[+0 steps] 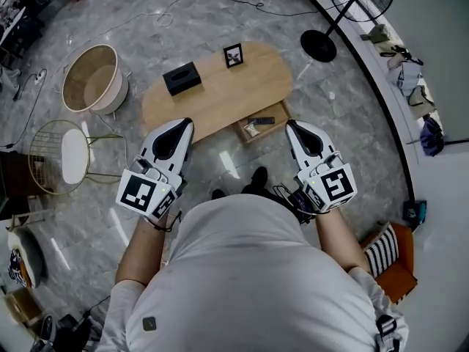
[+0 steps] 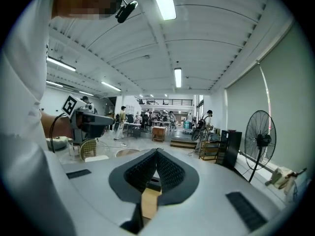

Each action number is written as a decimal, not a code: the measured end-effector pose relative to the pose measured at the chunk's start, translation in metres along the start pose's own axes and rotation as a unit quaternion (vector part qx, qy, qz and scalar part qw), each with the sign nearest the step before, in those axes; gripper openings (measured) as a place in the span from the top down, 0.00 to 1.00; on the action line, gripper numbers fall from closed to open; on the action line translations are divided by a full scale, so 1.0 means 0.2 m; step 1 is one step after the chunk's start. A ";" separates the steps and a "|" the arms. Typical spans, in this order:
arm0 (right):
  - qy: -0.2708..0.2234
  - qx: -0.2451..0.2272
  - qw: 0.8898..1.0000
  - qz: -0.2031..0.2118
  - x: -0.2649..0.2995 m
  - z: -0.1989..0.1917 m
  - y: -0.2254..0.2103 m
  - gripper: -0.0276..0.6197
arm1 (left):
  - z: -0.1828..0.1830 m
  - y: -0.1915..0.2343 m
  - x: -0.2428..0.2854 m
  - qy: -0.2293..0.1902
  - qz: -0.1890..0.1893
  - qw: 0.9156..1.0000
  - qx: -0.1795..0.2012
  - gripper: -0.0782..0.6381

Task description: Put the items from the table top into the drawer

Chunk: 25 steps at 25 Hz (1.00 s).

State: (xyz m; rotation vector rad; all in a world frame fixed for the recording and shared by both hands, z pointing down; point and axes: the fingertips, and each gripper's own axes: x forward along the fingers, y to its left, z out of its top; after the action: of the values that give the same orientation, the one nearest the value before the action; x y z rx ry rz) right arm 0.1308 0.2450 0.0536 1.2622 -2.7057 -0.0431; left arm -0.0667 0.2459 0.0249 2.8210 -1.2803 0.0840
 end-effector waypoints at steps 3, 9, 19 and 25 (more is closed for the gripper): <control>-0.007 -0.002 1.000 -0.009 -0.03 0.03 0.13 0.92 | 0.00 -0.02 -0.13 -0.004 -0.008 1.000 0.004 0.88; -0.014 -0.002 1.000 -0.015 -0.08 0.06 0.31 0.92 | -0.04 -0.04 -0.28 0.003 -0.017 1.000 0.001 0.88; -0.022 -0.010 0.999 -0.025 -0.16 0.12 0.42 0.92 | -0.03 -0.09 -0.37 0.000 -0.036 0.999 0.008 0.88; -0.024 -0.016 0.999 -0.026 -0.20 0.14 0.45 0.92 | -0.01 -0.13 -0.40 -0.013 -0.043 0.999 -0.007 0.88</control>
State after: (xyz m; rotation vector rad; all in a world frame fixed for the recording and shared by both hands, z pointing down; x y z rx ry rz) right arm 0.0822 0.3324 0.0290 1.3400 -2.6999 -0.1248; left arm -0.1008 0.3230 0.0210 2.8701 -1.1570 0.0357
